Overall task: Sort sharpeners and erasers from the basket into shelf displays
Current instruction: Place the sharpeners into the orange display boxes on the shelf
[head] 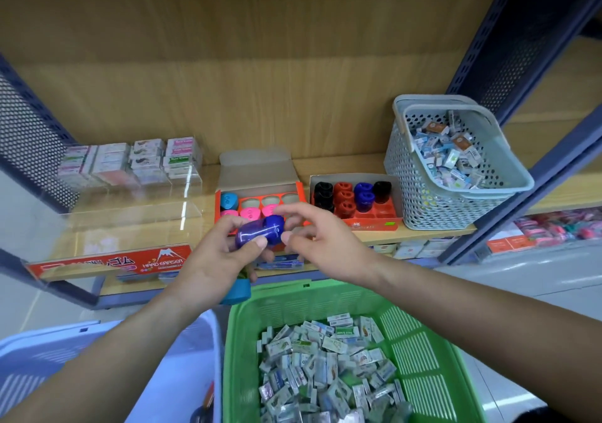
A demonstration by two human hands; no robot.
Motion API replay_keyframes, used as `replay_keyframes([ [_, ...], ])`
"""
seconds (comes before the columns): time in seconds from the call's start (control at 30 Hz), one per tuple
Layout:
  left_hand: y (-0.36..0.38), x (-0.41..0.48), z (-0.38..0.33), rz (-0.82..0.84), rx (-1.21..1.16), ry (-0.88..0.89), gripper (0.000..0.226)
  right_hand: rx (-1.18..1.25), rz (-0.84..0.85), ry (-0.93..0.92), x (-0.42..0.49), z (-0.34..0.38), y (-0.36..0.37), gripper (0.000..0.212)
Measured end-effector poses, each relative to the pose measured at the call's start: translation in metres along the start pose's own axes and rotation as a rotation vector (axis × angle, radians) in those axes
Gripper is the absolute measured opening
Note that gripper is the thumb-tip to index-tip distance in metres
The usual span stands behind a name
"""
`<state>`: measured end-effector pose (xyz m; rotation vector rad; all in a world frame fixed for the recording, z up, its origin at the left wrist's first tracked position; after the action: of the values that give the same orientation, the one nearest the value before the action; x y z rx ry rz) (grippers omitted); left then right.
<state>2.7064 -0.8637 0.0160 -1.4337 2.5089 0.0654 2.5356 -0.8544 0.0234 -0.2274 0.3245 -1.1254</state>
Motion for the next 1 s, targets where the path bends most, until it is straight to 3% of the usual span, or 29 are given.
replay_keyframes([
  [0.17,-0.01,-0.022,-0.022,-0.002,-0.056,0.079,0.023,0.189,0.081,-0.004,0.0,0.027,0.016,0.026],
  [0.47,-0.032,-0.051,-0.042,-0.01,-0.045,0.053,0.012,0.325,-0.088,-0.079,-0.01,0.059,0.031,0.026],
  [0.7,-0.079,-0.063,0.007,-0.145,0.059,-0.098,0.025,-0.091,-0.198,0.115,0.013,0.012,0.01,0.031],
  [1.0,-0.116,-0.058,0.037,-0.109,0.128,-0.17,0.03,-0.34,-0.177,0.228,0.068,-0.028,-0.004,0.015],
])
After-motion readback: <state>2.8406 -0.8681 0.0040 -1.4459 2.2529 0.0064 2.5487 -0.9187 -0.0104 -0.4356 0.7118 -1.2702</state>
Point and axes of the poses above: each hand's wrist, its own x-axis towards the middle knuckle, its own y-axis out of the palm, z = x × y, the point moved 5 cm from there along x, towards the middle knuckle, and after that the axes turned 13 degrees about z, right-handed, at the moved point
